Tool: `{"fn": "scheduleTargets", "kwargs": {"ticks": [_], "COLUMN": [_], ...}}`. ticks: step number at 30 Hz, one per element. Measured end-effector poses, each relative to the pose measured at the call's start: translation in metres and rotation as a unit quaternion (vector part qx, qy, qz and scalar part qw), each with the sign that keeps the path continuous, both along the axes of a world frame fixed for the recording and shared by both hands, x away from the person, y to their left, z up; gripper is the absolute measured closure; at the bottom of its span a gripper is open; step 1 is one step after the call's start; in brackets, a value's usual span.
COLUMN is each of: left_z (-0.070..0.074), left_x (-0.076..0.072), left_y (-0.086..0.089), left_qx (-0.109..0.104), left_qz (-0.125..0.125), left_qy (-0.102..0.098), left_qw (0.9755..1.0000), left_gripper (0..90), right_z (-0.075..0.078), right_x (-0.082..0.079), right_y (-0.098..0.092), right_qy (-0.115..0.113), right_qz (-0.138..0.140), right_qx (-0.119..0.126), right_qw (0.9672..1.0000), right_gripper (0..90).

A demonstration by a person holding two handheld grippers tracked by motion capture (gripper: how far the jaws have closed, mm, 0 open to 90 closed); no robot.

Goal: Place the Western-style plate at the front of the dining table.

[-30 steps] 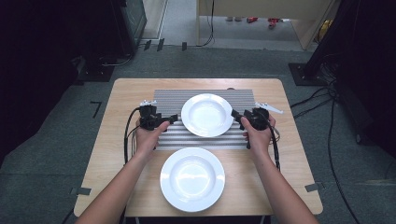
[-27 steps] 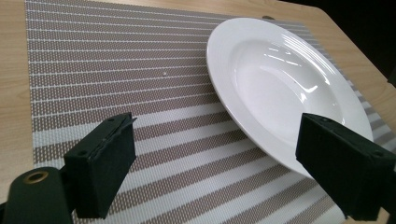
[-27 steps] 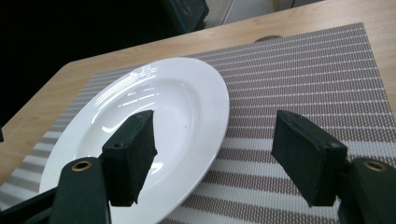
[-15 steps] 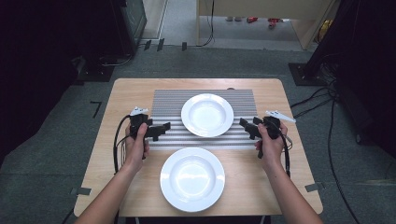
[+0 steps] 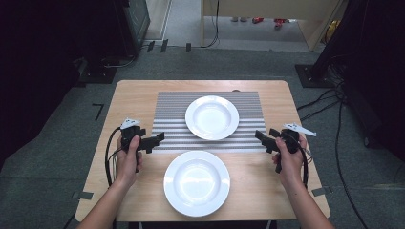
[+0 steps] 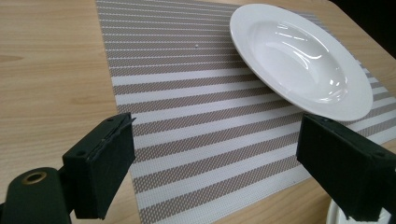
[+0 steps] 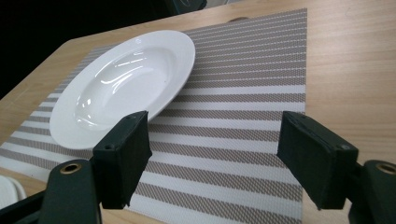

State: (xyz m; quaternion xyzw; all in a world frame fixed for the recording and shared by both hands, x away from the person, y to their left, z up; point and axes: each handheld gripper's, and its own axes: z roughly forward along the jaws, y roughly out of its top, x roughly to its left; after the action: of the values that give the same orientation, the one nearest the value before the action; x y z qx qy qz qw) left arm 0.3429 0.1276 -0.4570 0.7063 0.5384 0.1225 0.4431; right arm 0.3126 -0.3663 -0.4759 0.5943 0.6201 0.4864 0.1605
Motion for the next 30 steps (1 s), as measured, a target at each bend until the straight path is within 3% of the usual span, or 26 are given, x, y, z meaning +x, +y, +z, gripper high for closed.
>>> {"fn": "scheduleTargets", "kwargs": {"ticks": [15,30], "left_z": [0.001,-0.015], "left_x": [-0.027,-0.059], "left_y": [0.029,0.059], "left_qx": [-0.006,0.000], "left_qz": [0.021,0.044], "left_qy": [-0.007,0.007], "left_qw": [0.9997,0.9990], "left_gripper": [11.7,11.7], "right_z": [0.001,-0.014], "right_x": [-0.034,-0.067], "right_y": [-0.025,-0.042], "right_qy": [-0.007,0.009], "right_qz": [-0.003,-0.004], "right_qx": [-0.009,-0.015], "right_qw": [0.9999,0.9998], "right_gripper": [25.3,25.3]}}
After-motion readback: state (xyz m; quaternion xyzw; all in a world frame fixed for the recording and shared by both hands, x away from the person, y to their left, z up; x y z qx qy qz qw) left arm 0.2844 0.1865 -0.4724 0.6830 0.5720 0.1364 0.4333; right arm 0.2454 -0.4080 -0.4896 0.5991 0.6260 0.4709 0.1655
